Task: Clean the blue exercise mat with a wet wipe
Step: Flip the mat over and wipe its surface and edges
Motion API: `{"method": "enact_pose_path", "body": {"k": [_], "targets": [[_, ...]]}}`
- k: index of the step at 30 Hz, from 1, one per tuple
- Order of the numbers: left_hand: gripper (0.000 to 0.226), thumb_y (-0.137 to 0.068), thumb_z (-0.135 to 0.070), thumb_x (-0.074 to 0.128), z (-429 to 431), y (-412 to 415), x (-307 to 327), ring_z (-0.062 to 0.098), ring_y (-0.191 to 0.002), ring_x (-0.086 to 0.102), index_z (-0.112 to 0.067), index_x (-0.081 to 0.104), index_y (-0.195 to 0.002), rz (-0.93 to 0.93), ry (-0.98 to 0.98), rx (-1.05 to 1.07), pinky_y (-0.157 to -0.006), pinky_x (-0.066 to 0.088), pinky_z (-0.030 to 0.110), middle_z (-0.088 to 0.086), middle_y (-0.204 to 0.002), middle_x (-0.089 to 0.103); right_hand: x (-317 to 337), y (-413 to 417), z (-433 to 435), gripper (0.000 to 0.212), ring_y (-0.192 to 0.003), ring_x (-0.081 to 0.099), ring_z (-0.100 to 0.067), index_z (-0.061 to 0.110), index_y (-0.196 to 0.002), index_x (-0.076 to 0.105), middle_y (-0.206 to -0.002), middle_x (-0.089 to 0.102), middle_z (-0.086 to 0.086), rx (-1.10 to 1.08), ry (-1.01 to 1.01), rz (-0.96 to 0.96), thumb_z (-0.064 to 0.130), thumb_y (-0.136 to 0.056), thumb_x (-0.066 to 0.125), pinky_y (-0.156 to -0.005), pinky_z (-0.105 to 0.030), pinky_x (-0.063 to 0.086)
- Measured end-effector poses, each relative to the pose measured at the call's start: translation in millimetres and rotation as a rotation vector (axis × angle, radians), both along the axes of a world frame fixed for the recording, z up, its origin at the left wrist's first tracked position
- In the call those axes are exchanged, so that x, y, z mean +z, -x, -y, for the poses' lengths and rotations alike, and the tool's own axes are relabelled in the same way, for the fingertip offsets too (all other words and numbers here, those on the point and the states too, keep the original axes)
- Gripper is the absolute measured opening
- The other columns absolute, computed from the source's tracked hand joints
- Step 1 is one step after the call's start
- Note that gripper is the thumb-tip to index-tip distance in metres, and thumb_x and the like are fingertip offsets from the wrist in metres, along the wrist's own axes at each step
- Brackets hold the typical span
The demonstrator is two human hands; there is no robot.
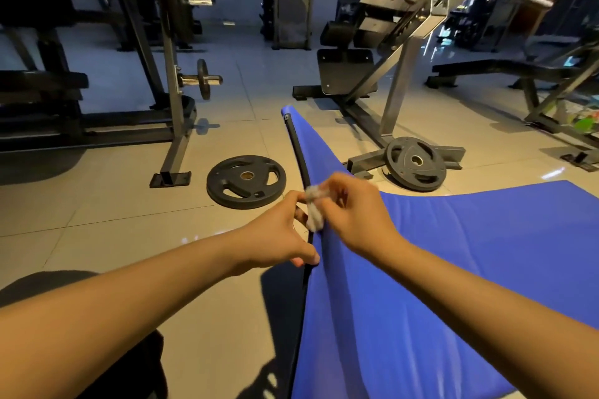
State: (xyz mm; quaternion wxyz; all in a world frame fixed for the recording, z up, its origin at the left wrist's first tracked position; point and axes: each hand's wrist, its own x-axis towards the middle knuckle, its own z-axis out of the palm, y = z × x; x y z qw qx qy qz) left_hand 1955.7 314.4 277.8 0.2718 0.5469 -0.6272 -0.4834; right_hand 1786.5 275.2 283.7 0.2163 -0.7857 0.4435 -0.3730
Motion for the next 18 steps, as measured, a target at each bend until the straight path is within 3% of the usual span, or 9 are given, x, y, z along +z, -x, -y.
{"method": "enact_pose_path", "body": {"k": [2, 4, 7, 10, 14, 18], "targets": [[0.087, -0.077, 0.002, 0.082, 1.6, -5.4, 0.3, 0.021, -0.085, 0.072, -0.028, 0.034, -0.143, 0.012, -0.012, 0.021, -0.075, 0.064, 0.035, 0.002, -0.122, 0.054, -12.7, 5.9, -21.1, 0.007, -0.066, 0.053, -0.006, 0.024, -0.089, 0.066, -0.074, 0.06, 0.01, 0.155, -0.059, -0.125, 0.018, -0.092, 0.067, -0.058, -0.018, 0.041], [0.087, -0.078, 0.003, 0.08, 0.9, -5.4, -1.1, 0.024, -0.089, 0.072, -0.027, 0.033, -0.145, 0.015, -0.014, 0.012, -0.076, 0.064, 0.039, 0.004, -0.12, 0.055, -18.1, 8.9, -20.4, 0.009, -0.072, 0.055, -0.004, 0.026, -0.095, 0.065, -0.08, 0.058, 0.015, 0.193, -0.012, -0.199, 0.018, -0.092, 0.068, -0.063, -0.016, 0.042], [0.083, -0.08, 0.0, 0.08, -1.2, 5.1, -3.0, 0.031, -0.087, 0.073, -0.031, 0.034, -0.141, 0.051, -0.003, -0.046, -0.077, 0.063, 0.046, 0.005, -0.118, 0.058, -2.8, 3.6, 15.1, 0.013, -0.074, 0.057, 0.001, 0.023, -0.1, 0.063, -0.082, 0.059, 0.015, 0.048, 0.095, -0.054, 0.012, -0.093, 0.063, -0.064, -0.012, 0.041], [0.088, -0.076, -0.004, 0.083, 2.4, 18.8, -2.3, 0.035, -0.088, 0.072, -0.035, 0.031, -0.14, 0.038, -0.034, -0.035, -0.078, 0.063, 0.047, 0.002, -0.12, 0.052, 11.8, -1.8, 45.4, 0.016, -0.068, 0.055, 0.0, 0.023, -0.107, 0.062, -0.078, 0.056, 0.015, -0.05, 0.073, 0.072, 0.011, -0.096, 0.062, -0.061, -0.012, 0.039], [0.088, -0.072, -0.005, 0.085, 15.1, 20.7, 1.3, 0.025, -0.08, 0.071, -0.033, 0.034, -0.138, 0.0, -0.046, 0.053, -0.077, 0.063, 0.045, 0.005, -0.116, 0.06, -2.8, 10.4, 36.1, 0.011, -0.075, 0.06, -0.005, 0.02, -0.1, 0.067, -0.086, 0.066, 0.01, 0.037, 0.012, 0.065, 0.013, -0.095, 0.061, -0.065, -0.021, 0.048], [0.109, -0.075, -0.003, 0.086, 27.0, 16.6, 3.6, 0.037, -0.093, 0.074, -0.041, 0.02, -0.153, -0.072, -0.076, 0.055, -0.071, 0.061, 0.04, 0.004, -0.119, 0.07, -12.9, 34.8, 18.5, 0.013, -0.079, 0.066, -0.013, 0.026, -0.104, 0.065, -0.087, 0.069, 0.008, 0.191, -0.128, 0.042, 0.021, -0.092, 0.069, -0.068, -0.028, 0.057]]}}
